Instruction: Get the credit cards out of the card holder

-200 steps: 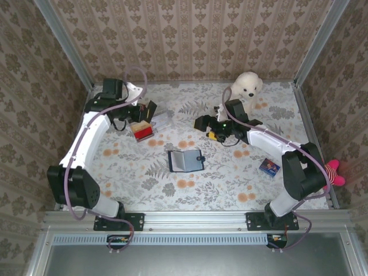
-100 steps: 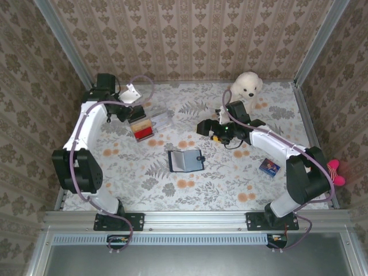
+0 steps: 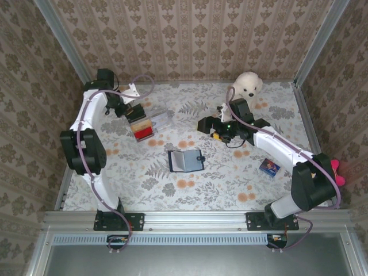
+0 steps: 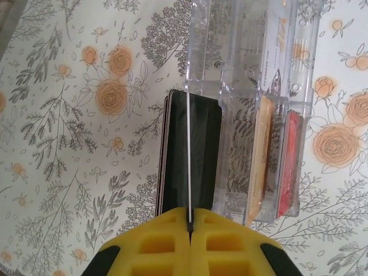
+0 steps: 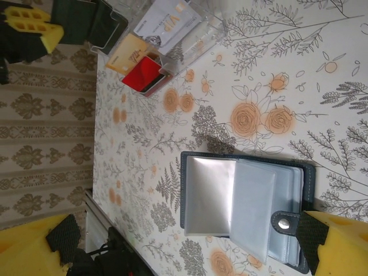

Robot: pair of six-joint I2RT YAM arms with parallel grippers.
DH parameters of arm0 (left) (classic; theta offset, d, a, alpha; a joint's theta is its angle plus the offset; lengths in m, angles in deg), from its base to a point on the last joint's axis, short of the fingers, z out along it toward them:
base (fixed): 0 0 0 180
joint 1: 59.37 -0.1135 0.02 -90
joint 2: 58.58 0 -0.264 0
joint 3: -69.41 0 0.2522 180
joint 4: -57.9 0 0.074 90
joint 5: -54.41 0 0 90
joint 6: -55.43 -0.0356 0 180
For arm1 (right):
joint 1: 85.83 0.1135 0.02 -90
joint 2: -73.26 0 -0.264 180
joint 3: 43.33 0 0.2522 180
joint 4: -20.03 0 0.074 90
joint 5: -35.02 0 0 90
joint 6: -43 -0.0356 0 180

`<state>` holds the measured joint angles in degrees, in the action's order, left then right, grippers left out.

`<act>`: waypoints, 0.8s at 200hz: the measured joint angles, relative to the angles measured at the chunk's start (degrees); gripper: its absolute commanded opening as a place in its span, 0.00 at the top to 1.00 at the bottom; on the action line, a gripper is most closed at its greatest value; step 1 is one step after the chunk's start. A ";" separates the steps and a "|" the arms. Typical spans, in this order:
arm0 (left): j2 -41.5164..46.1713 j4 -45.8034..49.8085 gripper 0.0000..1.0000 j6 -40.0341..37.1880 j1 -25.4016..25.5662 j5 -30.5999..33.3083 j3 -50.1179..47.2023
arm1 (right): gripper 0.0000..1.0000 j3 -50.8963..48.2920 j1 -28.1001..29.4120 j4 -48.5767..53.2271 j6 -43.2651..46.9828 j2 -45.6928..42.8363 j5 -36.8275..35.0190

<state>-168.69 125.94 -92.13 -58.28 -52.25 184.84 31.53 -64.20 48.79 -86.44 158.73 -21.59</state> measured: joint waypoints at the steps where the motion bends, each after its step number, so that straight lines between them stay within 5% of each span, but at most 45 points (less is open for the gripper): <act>1: -0.07 0.00 1.00 -0.04 0.00 0.00 0.02 | 0.00 0.02 0.00 0.00 0.00 0.00 0.00; 133: -3.93 2.10 1.00 -6.54 0.33 1.07 0.79 | 0.00 1.20 0.02 -1.55 -3.45 0.00 2.23; 160: -4.35 2.36 0.86 -6.60 0.33 1.46 1.27 | 0.00 1.20 0.02 -1.62 -4.07 0.00 2.69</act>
<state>-173.04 128.30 -98.73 -57.96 -50.79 186.10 32.73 -64.18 47.18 -90.50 158.73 -18.90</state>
